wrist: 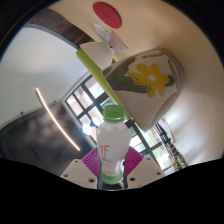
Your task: Pour water
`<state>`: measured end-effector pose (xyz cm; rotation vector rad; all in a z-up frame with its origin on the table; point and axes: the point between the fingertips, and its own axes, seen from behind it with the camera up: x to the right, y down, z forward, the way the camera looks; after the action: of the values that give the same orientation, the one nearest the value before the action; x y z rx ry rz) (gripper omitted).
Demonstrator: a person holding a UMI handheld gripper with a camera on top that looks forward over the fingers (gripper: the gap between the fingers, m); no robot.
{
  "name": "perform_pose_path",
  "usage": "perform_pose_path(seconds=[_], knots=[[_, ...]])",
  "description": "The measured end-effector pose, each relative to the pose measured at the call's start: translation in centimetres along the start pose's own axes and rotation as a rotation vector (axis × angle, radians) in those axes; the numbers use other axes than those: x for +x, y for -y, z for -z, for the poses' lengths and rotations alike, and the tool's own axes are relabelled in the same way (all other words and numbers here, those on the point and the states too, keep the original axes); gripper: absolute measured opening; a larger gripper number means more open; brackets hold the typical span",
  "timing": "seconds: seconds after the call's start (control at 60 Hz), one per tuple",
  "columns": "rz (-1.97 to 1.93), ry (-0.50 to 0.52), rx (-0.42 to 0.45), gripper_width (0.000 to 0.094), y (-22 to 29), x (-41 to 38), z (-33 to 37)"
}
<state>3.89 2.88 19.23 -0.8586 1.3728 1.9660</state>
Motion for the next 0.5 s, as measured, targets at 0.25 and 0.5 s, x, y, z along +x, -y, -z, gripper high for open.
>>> perform_pose_path(seconds=[0.25,0.5], knots=[[0.495,-0.073,-0.118,0.0283,-4.2,-1.5,-0.4],[1.742,-0.171,-0.083,0.0283,-0.2,-11.7,2.3]])
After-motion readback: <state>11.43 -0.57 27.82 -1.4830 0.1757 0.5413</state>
